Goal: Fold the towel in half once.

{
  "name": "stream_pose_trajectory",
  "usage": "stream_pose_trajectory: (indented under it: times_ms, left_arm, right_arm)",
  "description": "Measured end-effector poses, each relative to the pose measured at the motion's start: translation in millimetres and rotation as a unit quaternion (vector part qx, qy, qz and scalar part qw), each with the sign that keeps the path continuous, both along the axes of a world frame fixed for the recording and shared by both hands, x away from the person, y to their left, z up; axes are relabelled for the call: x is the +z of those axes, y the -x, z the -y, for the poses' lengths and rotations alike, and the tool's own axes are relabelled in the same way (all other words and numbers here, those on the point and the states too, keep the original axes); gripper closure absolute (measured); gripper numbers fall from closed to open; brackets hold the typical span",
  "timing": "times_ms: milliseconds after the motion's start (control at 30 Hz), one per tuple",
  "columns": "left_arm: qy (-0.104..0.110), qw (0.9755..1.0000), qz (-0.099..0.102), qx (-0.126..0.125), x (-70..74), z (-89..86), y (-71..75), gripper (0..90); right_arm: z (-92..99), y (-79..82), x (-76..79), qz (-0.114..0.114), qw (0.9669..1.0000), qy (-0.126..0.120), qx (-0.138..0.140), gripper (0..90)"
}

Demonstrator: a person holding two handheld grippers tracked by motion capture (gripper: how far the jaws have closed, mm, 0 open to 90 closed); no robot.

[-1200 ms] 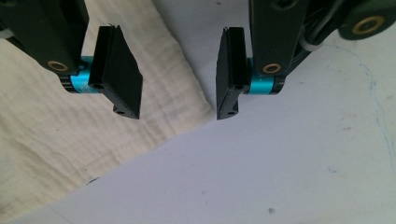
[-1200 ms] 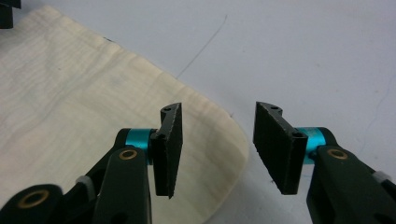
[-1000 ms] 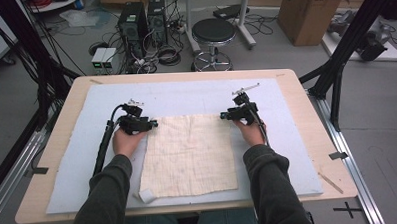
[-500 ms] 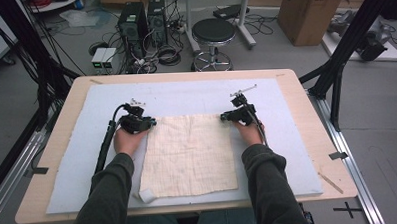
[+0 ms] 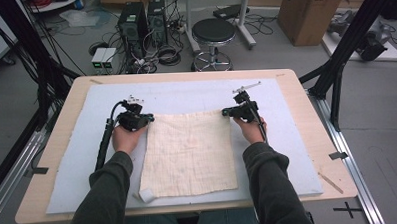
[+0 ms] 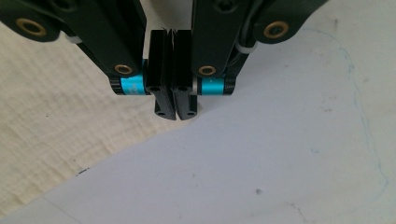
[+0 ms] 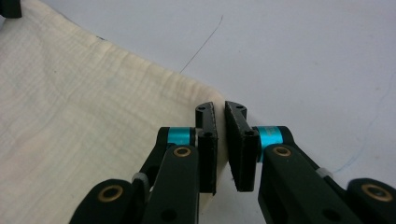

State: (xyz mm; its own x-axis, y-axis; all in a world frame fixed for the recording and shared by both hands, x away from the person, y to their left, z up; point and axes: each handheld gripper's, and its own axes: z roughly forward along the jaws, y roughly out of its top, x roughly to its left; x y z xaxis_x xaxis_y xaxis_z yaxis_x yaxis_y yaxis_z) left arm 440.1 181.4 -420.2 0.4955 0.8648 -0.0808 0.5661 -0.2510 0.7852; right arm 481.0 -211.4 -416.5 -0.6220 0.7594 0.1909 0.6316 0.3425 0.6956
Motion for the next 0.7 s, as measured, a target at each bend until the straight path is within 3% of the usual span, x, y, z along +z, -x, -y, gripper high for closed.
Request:
stream_pose_trajectory:
  times_ms: [133,233,333,533,700]
  left_arm:
    - [0.008,0.9999,0.014,0.000,14.8,-0.4,-2.2,87.7]
    - [0.020,0.9991,0.035,0.005,26.8,-1.6,-1.7,87.7]
    - [0.025,0.9990,0.036,0.009,31.3,-6.6,-0.7,87.7]
    - [0.022,0.9994,0.027,-0.001,30.9,-11.6,4.6,87.7]
    - [0.015,0.9991,0.034,-0.020,37.8,-8.0,12.9,87.7]
  right_arm:
    - [3.2,-0.4,9.4,0.013,0.9999,0.000,-0.002,83.3]
    - [4.3,-0.9,19.3,0.024,0.9997,0.001,-0.003,83.4]
    - [5.1,-1.2,27.9,0.035,0.9992,-0.017,-0.002,83.4]
    - [2.9,1.2,24.5,0.014,0.9996,-0.021,0.012,83.4]
    - [6.2,8.1,26.7,0.016,0.9990,-0.038,0.018,83.4]
